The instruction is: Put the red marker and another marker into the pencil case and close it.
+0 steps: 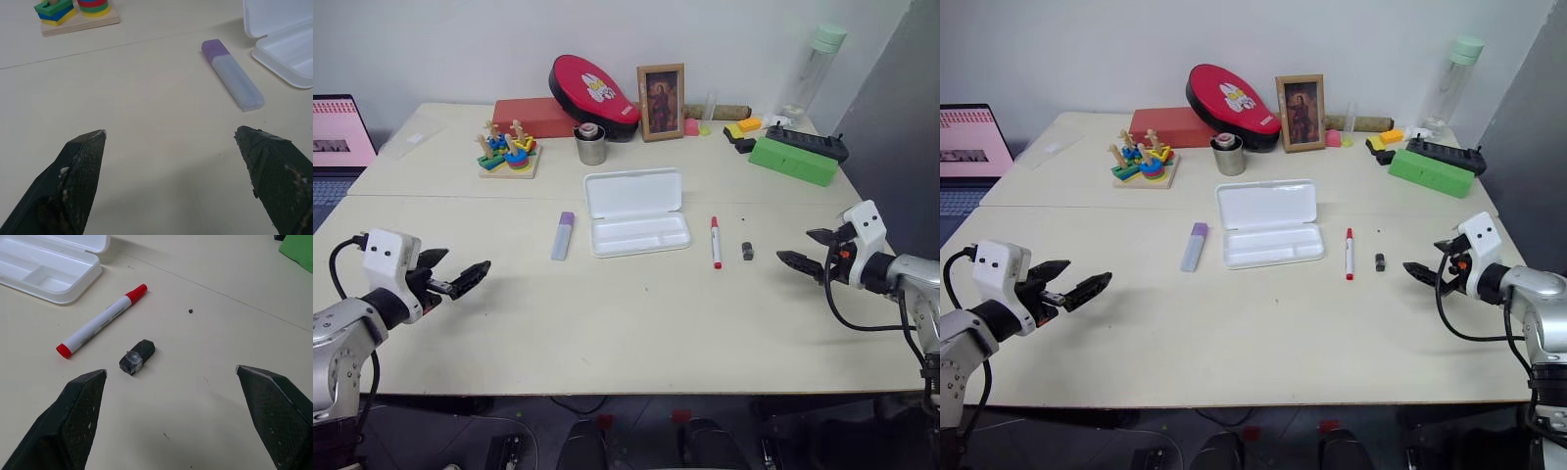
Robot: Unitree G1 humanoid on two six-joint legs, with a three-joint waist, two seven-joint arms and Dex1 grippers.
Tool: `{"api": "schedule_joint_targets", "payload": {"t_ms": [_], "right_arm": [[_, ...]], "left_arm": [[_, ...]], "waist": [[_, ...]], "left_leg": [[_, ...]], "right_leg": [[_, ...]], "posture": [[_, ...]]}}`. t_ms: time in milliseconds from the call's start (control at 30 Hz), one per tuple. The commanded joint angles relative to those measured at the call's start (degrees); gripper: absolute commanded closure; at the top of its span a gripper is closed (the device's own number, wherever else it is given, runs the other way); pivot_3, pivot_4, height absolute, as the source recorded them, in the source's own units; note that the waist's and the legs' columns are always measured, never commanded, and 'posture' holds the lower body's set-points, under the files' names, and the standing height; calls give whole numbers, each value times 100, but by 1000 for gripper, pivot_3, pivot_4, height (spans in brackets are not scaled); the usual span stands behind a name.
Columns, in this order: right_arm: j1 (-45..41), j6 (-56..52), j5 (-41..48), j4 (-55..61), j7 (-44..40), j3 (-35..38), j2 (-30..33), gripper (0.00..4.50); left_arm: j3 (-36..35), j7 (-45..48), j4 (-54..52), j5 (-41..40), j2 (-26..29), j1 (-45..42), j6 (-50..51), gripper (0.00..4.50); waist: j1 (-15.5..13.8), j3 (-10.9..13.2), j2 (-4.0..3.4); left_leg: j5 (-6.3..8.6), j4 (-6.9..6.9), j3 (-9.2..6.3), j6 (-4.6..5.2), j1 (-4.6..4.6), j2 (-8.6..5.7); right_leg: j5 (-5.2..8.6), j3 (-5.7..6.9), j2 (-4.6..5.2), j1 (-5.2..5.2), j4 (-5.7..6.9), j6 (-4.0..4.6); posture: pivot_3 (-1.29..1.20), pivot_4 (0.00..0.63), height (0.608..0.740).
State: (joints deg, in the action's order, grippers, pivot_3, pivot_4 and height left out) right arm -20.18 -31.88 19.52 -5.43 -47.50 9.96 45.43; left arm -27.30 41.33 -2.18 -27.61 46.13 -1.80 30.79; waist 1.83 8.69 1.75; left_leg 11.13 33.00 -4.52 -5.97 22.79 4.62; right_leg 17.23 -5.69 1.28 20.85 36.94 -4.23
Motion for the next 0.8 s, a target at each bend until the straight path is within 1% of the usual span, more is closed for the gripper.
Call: {"api": "schedule_joint_targets", "payload": {"t_ms": [33,333,467,633,800], "right_arm": [[-33,-9,53,71,-49,127,95,19],[-60,-27,42,87,-58,84,74,19],[-130,-29,42,80,-76,40,51,19],[-174,33,-15,-49,-88,9,26,19],[-167,49,-22,-61,-103,6,20,19]], "left_arm": [[-61,52,-67,23,99,-12,-51,0],[-35,100,-139,48,56,75,12,0],[81,106,-178,65,37,58,31,0],[-26,91,-186,34,52,147,16,0],[43,72,-181,54,40,103,4,0]], "waist": [[-1,0,0],[1,0,0],[-1,0,0],[3,1,-1],[-2,1,-1]], "left_leg": [[0,0,0,0,0,0],[0,0,0,0,0,0],[0,0,0,0,0,0],[0,1,0,0,-1,1],[0,0,0,0,0,0]], "right_leg": [[0,0,0,0,0,0],[0,0,0,0,0,0],[0,0,0,-1,0,0],[0,0,0,0,1,0],[0,0,0,0,1,0]], "posture": [[0,150,740],[0,150,740],[0,150,740],[0,150,740],[0,150,740]]}}
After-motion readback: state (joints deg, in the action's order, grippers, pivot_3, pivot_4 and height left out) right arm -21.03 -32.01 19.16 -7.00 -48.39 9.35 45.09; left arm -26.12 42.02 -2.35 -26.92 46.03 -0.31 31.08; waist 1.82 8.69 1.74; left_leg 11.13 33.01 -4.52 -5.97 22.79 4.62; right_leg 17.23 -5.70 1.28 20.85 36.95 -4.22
